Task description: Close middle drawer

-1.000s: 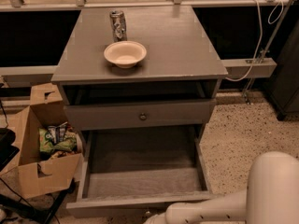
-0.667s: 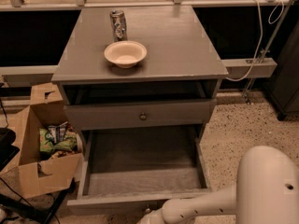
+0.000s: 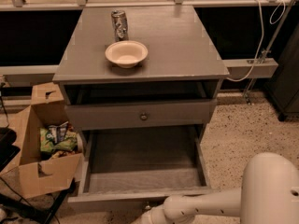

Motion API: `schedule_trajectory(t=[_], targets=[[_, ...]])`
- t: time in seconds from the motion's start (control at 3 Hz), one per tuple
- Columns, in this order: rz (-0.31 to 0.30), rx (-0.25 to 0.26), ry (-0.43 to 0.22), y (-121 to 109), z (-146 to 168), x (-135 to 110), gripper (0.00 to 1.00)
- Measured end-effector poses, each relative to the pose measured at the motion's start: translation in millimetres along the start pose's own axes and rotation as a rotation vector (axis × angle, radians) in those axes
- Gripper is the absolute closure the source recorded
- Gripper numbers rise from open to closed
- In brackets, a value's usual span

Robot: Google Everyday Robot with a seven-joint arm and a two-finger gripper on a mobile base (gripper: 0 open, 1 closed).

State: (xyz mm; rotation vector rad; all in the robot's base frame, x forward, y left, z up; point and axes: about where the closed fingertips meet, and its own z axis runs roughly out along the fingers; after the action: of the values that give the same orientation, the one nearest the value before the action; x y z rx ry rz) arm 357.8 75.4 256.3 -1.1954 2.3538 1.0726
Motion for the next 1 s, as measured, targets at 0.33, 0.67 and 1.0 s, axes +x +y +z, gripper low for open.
schedule_trajectory(t=[0.33,0.67,1.0], targets=[[0.000,0.000,0.000,0,0,0,1.00],[-0.030,0.001,-0.002,-13,-2,-12,1.00],[-0.030,0.001,-0.002,-13,-2,-11,1.00]])
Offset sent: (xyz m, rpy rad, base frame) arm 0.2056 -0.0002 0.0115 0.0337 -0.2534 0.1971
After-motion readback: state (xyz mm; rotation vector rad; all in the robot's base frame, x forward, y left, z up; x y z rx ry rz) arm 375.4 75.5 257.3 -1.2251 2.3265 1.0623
